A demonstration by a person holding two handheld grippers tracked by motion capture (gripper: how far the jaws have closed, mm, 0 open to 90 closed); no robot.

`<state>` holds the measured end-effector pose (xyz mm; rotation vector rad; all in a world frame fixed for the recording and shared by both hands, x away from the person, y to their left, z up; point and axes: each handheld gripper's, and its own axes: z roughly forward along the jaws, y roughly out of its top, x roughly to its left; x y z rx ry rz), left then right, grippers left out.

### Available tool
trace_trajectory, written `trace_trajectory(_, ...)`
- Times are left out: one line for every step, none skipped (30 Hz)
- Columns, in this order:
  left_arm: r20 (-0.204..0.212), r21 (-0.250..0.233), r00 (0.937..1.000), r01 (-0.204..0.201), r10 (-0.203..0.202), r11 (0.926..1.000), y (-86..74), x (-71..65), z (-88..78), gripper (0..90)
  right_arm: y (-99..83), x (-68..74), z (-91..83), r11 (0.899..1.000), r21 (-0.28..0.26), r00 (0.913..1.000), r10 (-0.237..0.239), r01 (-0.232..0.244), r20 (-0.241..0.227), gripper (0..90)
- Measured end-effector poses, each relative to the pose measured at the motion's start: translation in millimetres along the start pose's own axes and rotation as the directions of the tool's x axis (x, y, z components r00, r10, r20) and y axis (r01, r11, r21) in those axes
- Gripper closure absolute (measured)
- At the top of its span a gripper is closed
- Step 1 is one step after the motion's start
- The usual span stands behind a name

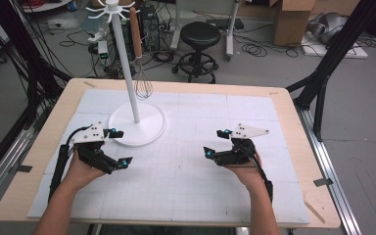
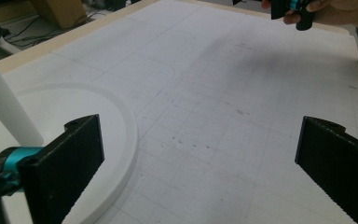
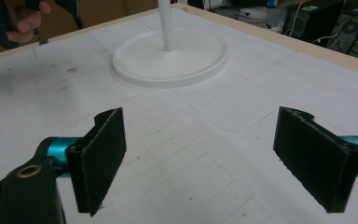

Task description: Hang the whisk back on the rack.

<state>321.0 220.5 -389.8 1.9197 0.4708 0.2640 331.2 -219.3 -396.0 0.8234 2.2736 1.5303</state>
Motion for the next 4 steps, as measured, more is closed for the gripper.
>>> trace_trajectory(0.000,0.001,1.0000,-0.001,0.001,1.0000,0.0,0.2,0.2,1.6,0.0,-0.3,0.3,1.000,-0.001,1.0000,-0.004,0.004,0.000,16.3)
trace_trajectory(-0.001,0.000,1.0000,0.000,0.000,1.0000,0.0,0.1,0.3,1.6,-0.1,-0.5,0.4,1.000,-0.002,1.0000,-0.005,0.005,0.000,16.3)
trace_trajectory(0.000,0.001,1.0000,-0.001,0.001,1.0000,0.1,0.1,0.1,1.6,-0.1,-0.6,0.3,1.000,-0.002,1.0000,-0.005,0.005,0.001,16.3)
trace_trajectory(-0.001,0.000,1.0000,-0.003,0.003,1.0000,0.3,0.2,-0.1,1.6,0.1,-0.8,0.1,1.000,-0.004,1.0000,-0.006,0.006,0.001,16.3)
